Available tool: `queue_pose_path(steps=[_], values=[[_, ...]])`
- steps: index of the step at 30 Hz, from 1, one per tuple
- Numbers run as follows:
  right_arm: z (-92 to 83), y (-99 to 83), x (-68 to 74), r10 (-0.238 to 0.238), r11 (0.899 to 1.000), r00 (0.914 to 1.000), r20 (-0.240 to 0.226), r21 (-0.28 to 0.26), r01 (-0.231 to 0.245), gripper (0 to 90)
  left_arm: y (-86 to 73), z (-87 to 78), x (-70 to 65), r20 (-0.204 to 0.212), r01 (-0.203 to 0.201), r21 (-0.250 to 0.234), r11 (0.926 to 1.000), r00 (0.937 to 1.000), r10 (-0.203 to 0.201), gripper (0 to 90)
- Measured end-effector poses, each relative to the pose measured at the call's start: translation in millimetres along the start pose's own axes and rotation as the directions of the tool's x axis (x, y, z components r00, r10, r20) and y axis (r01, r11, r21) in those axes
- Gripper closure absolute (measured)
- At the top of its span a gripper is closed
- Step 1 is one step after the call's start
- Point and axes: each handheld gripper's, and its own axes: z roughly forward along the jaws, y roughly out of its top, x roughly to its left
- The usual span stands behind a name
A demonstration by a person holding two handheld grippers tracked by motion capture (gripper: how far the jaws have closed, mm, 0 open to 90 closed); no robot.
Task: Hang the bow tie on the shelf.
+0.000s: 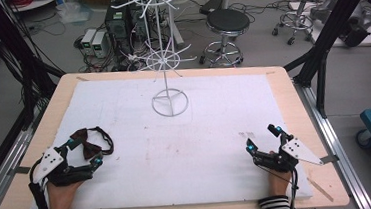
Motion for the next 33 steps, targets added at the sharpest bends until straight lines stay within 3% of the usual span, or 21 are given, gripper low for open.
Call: queue_pose_path(steps=[10, 17, 27, 33], values=[[0.1, 0.0, 0.0, -0.001, 1.000, 1.0000, 0.000, 0.000, 0.001, 7.3, 0.1, 0.0, -0.3, -0.001, -0.003, -0.002, 1.0000, 1.0000, 0.003, 7.0], [0.2, 0.1, 0.1, -0.005, 1.000, 1.0000, 0.001, 0.001, 0.005, 7.3, 3.3, -3.2, 2.3, -0.019, 0.021, -0.026, 0.9995, 0.9996, -0.021, 7.0], [0.3, 0.2, 0.2, -0.002, 1.000, 1.0000, 0.002, 0.002, 0.002, 7.3, 29.6, -2.4, 9.4, -0.040, 0.000, 0.028, 0.9996, 0.9992, 0.001, 7.0], [0.3, 0.1, 0.1, -0.001, 1.000, 1.0000, 0.002, 0.002, 0.001, 7.3, 44.9, 0.2, 16.6, -0.059, -0.009, 0.122, 0.9924, 0.9981, 0.016, 7.0]])
